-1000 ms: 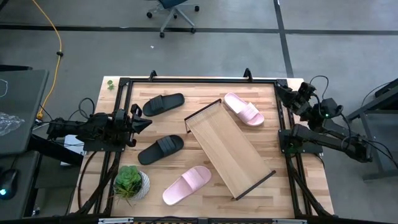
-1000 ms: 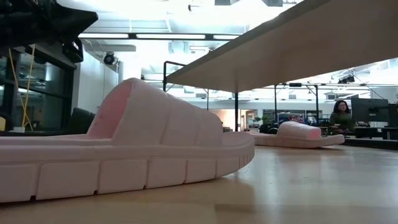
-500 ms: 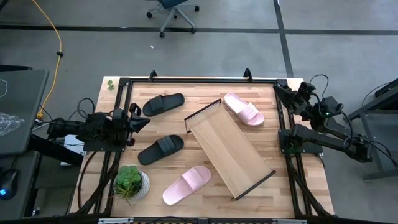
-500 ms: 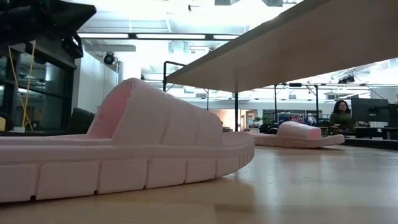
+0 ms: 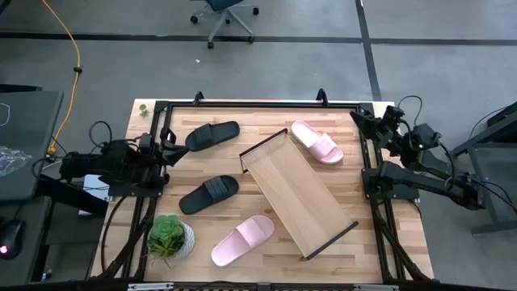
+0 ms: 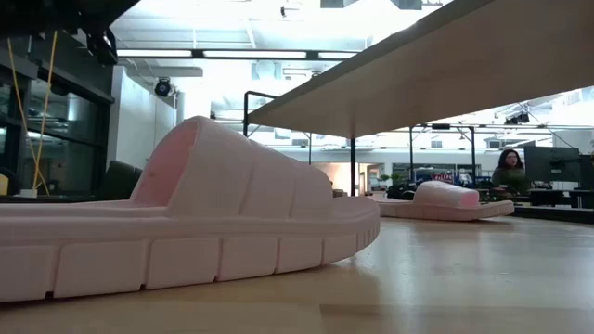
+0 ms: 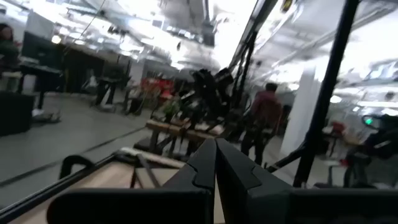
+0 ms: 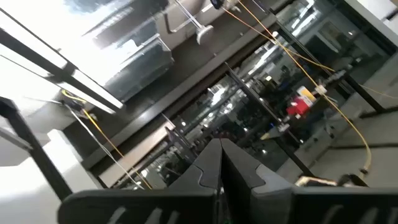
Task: Pick and place slides into the shelf
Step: Put the bottom pink slide on the shelf
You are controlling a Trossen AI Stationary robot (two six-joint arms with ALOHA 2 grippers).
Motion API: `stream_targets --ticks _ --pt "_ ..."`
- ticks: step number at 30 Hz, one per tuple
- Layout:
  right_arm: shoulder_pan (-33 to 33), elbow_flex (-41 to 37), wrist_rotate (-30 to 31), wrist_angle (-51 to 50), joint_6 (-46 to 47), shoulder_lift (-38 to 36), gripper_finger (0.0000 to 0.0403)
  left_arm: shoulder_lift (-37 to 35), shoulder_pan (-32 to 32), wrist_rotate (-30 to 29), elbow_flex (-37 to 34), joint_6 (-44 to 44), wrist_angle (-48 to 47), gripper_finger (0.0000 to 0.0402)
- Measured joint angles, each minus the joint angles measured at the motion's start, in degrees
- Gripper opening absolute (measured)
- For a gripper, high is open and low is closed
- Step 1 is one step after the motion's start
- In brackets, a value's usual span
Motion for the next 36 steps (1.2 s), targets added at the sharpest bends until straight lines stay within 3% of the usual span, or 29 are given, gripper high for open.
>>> stream_targets --ticks 8,23,29,36 --pt "0.00 7.66 -1.87 -4.91 -5.19 9.22 0.0000 6.37 0.02 -2.84 12.18 6.15 -8.45 0.0001" --pt "-0.16 36.81 -4.47 -39.69 -23.81 29.93 0.0003 26.93 0.02 -4.73 30.76 12.19 -18.77 0.0000" --pt "-1.41 43.26 -7.04 -48.80 -25.55 36.26 0.0042 35.11 0.02 -6.15 39.58 16.28 -29.27 0.0000" --pt "-3.10 45.00 -8.11 -53.39 -24.27 40.00 0.0092 41.29 0.02 -10.78 47.89 16.61 -40.56 0.0001"
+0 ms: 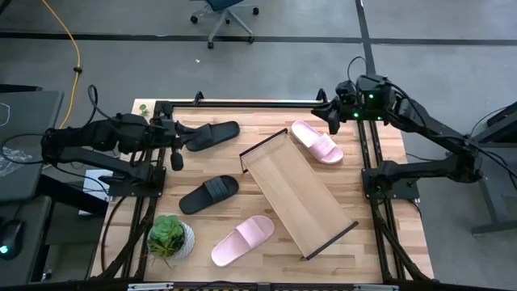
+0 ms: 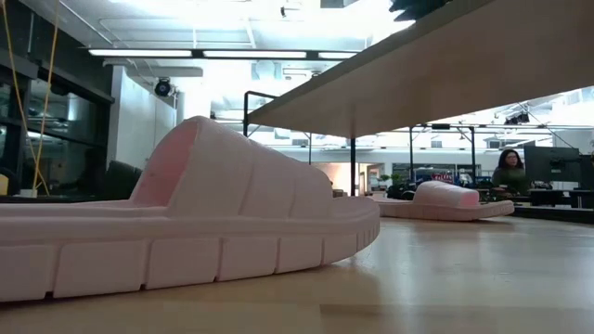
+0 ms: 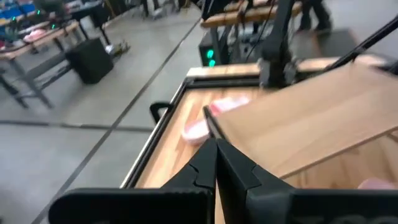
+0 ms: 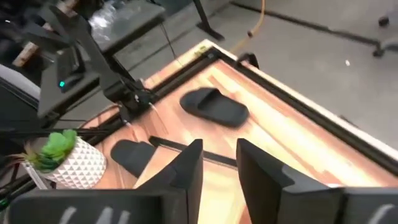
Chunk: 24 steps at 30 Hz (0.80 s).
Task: Pick and place slides into the shelf
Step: Put the bottom pink slide on the shelf
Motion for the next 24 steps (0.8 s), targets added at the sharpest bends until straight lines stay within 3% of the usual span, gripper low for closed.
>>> stream_targets --ticks 5,12,24 --pt "-1.16 0.00 0.02 -3.46 2.20 1.18 0.0097 2.45 -0.02 -0.20 2.09 -0.24 -3.81 0.0001" --pt "-1.18 -0.08 -0.52 -6.03 2.21 1.36 0.0097 6.43 -0.02 9.58 2.07 -3.06 -4.49 0.0001" --pt "-1.18 -0.15 -0.65 -6.19 1.78 1.34 0.0098 18.06 -0.07 20.58 2.03 -13.58 -2.34 0.0001"
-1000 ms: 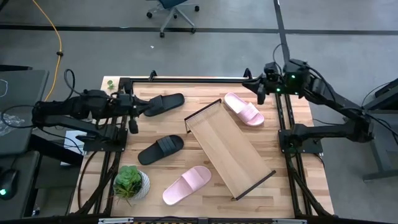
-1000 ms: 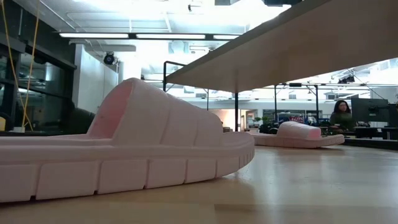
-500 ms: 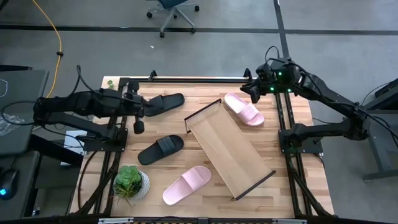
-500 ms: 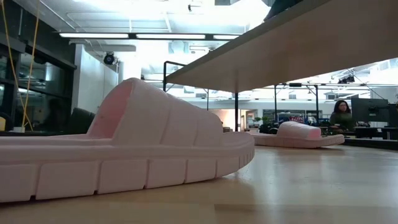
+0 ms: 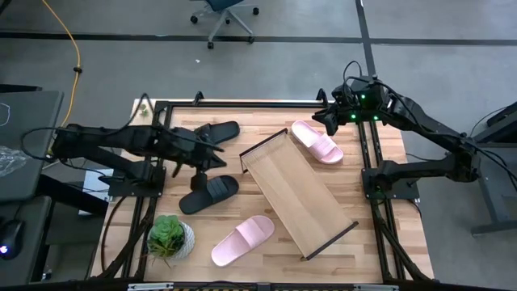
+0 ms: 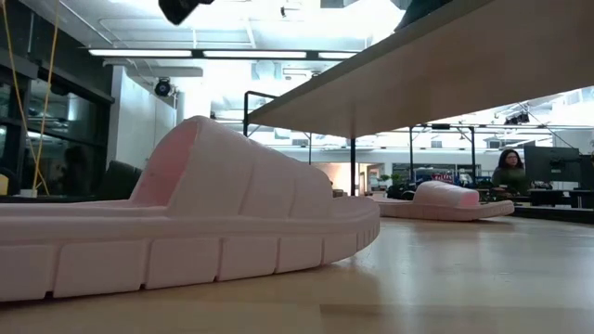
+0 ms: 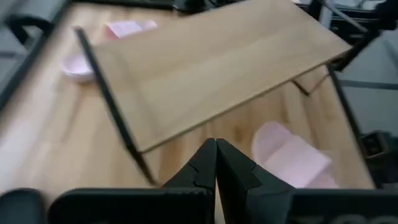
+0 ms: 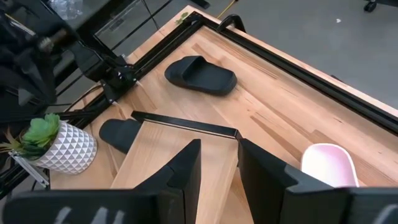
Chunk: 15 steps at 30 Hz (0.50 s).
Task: Pick and place slides into the shelf
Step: Put the bottom pink slide on the shelf
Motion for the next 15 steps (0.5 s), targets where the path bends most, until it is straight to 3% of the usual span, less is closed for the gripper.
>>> stream_targets --ticks 4,8,15 --pt "0.00 -0.04 -0.10 -0.02 -0.02 0.00 0.0098 2.34 -0.70 2.59 0.00 -3.28 3.43 0.0001" --pt "0.00 -0.04 -1.33 -0.04 -0.65 0.00 0.0098 3.73 -4.30 1.08 0.00 -8.11 5.63 0.0001" --pt "0.02 -0.07 -2.20 -0.35 -2.78 0.00 0.0098 4.25 -13.53 -9.62 0.00 -19.85 4.84 0.0000"
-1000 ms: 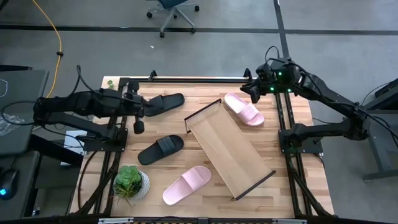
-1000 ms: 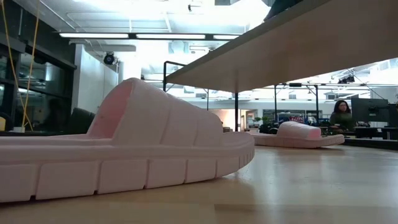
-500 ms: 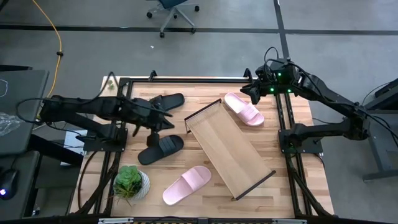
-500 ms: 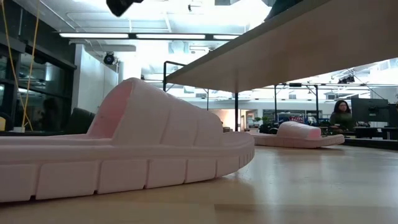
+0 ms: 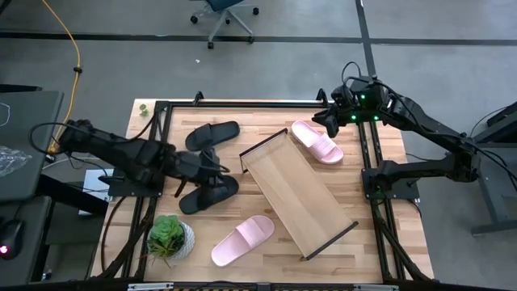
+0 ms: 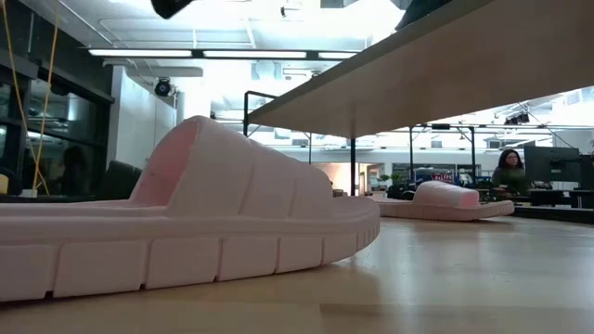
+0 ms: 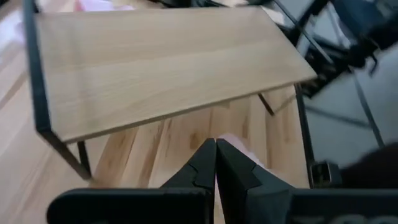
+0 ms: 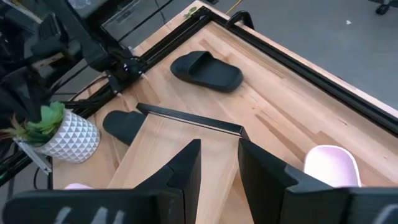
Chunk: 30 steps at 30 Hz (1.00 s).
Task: Pick and place slides into the shelf
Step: Put the bottom pink slide on the shelf
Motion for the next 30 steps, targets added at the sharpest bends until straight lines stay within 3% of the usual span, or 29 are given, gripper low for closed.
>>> stream_targets --ticks 7,14,22,30 --pt "0.00 -0.02 -3.34 -0.13 -1.37 0.00 0.0098 0.74 -8.97 -14.10 0.04 -11.49 0.08 0.0000" --pt "0.00 -0.02 -4.52 -0.11 -3.78 -0.02 0.0098 8.06 -16.62 -22.08 0.00 -25.10 -3.50 0.0001" --pt "0.01 -0.02 -9.81 -0.54 -3.93 -0.07 0.0098 17.70 -19.22 -23.86 -0.02 -39.52 1.12 0.0001" --pt "0.00 -0.02 -10.33 -1.95 -4.60 -0.07 0.0098 24.45 -19.04 -20.12 -0.02 -34.08 12.07 0.0001"
